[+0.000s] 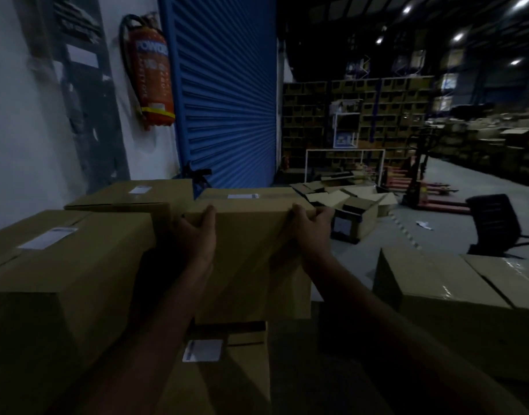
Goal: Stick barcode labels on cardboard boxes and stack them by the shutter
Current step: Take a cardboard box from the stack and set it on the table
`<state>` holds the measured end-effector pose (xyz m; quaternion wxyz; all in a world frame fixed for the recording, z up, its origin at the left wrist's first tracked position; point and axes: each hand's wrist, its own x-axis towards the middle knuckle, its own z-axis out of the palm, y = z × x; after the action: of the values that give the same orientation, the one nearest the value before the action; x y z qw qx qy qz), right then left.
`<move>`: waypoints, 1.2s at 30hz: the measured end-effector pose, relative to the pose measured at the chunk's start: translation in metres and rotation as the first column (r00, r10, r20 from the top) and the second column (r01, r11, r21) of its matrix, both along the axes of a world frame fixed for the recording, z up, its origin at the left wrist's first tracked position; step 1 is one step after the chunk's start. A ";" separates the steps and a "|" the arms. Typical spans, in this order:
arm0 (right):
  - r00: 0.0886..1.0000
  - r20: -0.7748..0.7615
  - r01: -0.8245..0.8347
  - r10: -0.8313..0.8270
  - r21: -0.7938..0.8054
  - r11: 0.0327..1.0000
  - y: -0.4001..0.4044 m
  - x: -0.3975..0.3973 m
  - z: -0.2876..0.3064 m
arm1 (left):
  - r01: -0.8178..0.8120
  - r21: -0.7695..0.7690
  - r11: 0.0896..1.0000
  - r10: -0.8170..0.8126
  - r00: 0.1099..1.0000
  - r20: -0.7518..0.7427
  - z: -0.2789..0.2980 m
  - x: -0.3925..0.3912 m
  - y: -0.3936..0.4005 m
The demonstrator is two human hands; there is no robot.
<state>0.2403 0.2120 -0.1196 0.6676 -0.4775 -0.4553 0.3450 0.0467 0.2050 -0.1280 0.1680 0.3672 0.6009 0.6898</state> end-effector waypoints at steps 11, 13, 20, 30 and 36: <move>0.965 -0.076 0.258 -0.251 0.113 0.959 -0.125 0.153 -0.017 | 0.300 0.169 0.939 -0.300 0.954 -0.027 -0.015 0.151 -0.087; 0.954 -0.066 0.299 -0.293 0.128 0.946 -0.153 0.189 -0.030 | 0.351 0.167 0.921 -0.349 0.936 -0.039 -0.026 0.188 -0.107; 0.904 0.011 0.428 -0.428 -0.003 0.904 -0.249 0.316 -0.084 | 0.542 0.057 0.838 -0.543 0.840 0.008 -0.085 0.305 -0.179; 0.840 0.113 0.543 -0.531 -0.209 0.814 -0.347 0.434 -0.183 | 0.751 -0.230 0.619 -0.731 0.658 0.181 -0.180 0.420 -0.263; 0.838 0.197 0.545 -0.508 -0.315 0.777 -0.372 0.473 -0.226 | 0.726 -0.371 0.579 -0.745 0.656 0.121 -0.219 0.456 -0.282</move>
<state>0.7130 -0.1596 -0.3455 0.6150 -0.7158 -0.2660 0.1968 0.5031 -0.0766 -0.3472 0.4930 0.5583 0.5220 0.4156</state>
